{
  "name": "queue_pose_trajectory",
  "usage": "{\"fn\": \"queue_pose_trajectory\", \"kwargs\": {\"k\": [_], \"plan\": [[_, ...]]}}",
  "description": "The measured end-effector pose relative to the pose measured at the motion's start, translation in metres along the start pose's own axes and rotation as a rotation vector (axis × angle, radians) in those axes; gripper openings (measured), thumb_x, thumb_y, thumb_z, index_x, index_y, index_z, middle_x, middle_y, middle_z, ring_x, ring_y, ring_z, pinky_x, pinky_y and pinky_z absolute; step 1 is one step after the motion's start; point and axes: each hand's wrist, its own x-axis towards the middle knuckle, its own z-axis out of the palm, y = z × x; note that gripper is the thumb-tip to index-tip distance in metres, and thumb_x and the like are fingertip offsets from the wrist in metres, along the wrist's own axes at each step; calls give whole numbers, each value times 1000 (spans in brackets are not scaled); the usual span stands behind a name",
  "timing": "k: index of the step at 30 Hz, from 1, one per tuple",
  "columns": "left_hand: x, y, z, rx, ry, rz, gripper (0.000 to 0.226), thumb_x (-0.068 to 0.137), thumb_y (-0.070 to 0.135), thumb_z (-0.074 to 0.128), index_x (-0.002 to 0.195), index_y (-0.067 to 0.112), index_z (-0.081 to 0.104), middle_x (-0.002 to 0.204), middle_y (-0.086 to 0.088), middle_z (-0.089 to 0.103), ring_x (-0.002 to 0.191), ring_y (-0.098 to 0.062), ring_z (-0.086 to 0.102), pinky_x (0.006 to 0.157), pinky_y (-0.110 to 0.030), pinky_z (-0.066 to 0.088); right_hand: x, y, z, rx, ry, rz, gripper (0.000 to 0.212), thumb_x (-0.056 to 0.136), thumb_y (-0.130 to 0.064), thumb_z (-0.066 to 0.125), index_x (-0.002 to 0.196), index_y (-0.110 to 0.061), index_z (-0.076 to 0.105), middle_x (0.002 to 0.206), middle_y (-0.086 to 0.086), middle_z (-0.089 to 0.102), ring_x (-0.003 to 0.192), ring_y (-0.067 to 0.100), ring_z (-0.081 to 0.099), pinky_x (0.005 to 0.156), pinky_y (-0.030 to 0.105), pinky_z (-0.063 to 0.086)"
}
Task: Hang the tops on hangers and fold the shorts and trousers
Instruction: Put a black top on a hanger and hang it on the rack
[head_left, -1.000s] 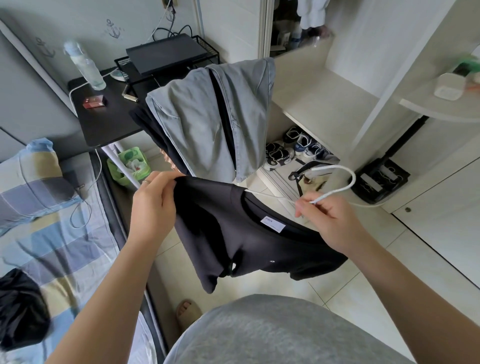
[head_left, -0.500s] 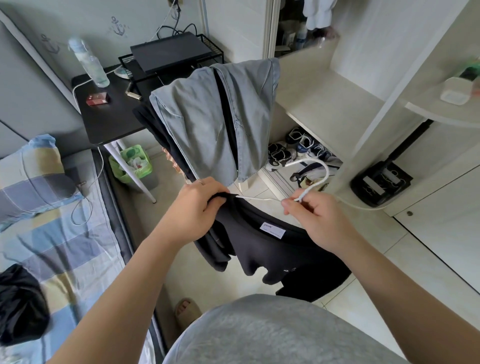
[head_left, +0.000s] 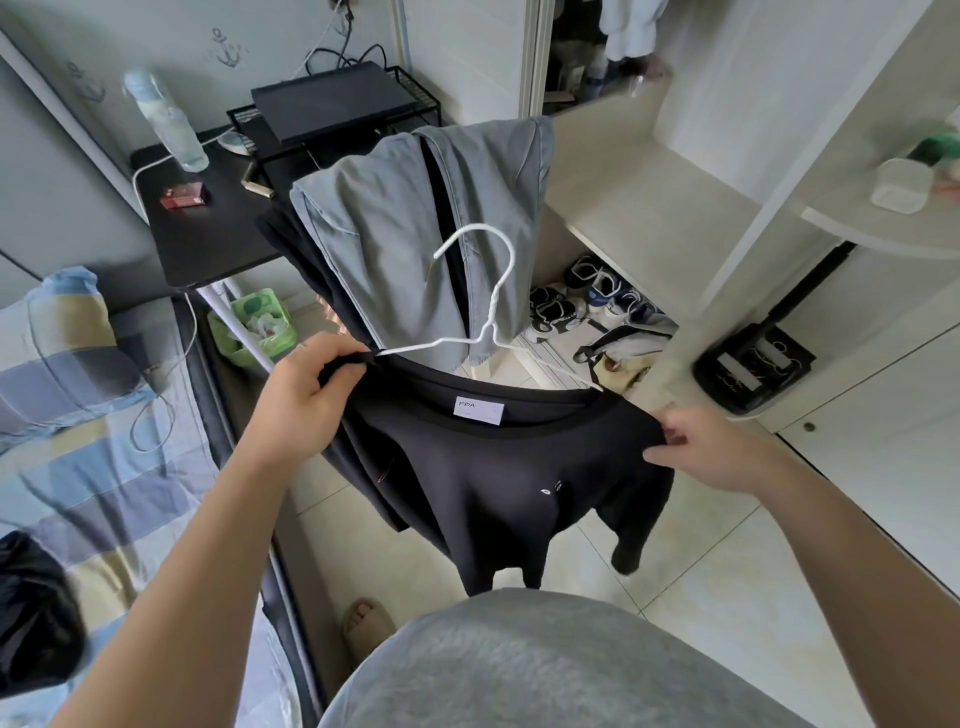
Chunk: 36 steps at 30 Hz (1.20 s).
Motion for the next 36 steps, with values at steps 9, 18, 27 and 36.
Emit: {"fn": "queue_pose_trajectory", "kwargs": {"k": [9,18,27,36], "plan": [[-7,-14,-4,-22,-58,-26,20,99,13,61,108,29,70,97,-5,65,102,-24,57,93,-37,45,5,-15,-3,121,437,-61,10,89,-7,72,99,-4,73,88,9,70,81,21,62,74,27,41],[-4,-4,3,-103,40,2,39,97,19,62,95,57,66,97,7,67,101,-11,59,93,-13,40,-11,-27,-2,92,614,-463,13,85,8,69,83,-2,62,112,9,67,107,14,62,99,19,43],[30,23,36,-171,-55,103,28,97,10,64,98,38,68,89,5,64,92,-10,58,92,-24,42,-26,-14,-15,159,471,-395,20,95,-13,65,78,-23,64,64,-2,56,61,14,50,61,27,39],[86,52,109,-42,-175,144,19,95,9,66,101,25,74,100,-2,70,108,-12,59,106,-31,41,-49,2,-27,367,354,-244,27,99,-4,54,83,-21,66,67,-8,58,64,7,57,63,14,43]]}}
